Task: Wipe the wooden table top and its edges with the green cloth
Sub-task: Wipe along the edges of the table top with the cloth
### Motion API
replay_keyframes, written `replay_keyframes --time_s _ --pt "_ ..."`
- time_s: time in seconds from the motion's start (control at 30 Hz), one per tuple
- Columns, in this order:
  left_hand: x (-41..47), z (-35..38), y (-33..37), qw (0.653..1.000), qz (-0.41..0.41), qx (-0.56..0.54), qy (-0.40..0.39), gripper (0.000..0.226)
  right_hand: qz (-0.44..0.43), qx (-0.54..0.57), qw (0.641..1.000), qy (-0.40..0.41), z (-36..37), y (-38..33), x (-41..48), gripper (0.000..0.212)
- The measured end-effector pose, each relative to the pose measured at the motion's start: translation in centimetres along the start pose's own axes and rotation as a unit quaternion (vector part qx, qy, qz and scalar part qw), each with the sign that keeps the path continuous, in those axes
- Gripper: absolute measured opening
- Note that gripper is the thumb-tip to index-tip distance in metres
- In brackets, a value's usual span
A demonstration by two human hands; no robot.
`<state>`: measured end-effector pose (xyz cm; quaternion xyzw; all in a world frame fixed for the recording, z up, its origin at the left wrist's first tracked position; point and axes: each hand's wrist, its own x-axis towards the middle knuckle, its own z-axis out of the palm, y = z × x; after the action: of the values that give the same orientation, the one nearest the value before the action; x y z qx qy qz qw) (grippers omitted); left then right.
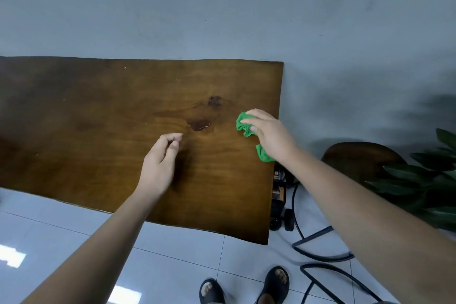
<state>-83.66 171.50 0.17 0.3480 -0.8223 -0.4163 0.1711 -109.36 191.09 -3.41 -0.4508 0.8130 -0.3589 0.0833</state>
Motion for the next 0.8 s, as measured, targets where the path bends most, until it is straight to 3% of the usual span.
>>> replay_keyframes --time_s 0.2,0.33,0.43,0.6,0.8 --pt "1.3 1.9 0.8 0.998 0.026 0.05 -0.03 0.031 -0.106 -0.039 0.992 -0.048 2.2 -5.1 -11.1 0.048" --pt "2.8 4.1 1.7 0.988 0.077 0.119 -0.067 0.035 -0.199 0.05 0.972 -0.116 2.7 -6.8 -17.8 0.041" --pt "4.9 6.7 3.4 0.97 0.131 0.181 -0.101 0.039 -0.216 0.097 0.959 -0.159 1.1 -6.8 -18.3 0.037" --pt "8.9 10.8 5.7 0.948 0.184 0.23 -0.124 0.047 -0.053 0.155 0.985 -0.052 -3.2 -2.4 -12.8 0.037" --pt "11.0 13.9 6.9 0.922 0.17 0.32 -0.135 0.063 0.099 0.167 0.974 0.114 -6.5 6.9 -1.9 0.038"
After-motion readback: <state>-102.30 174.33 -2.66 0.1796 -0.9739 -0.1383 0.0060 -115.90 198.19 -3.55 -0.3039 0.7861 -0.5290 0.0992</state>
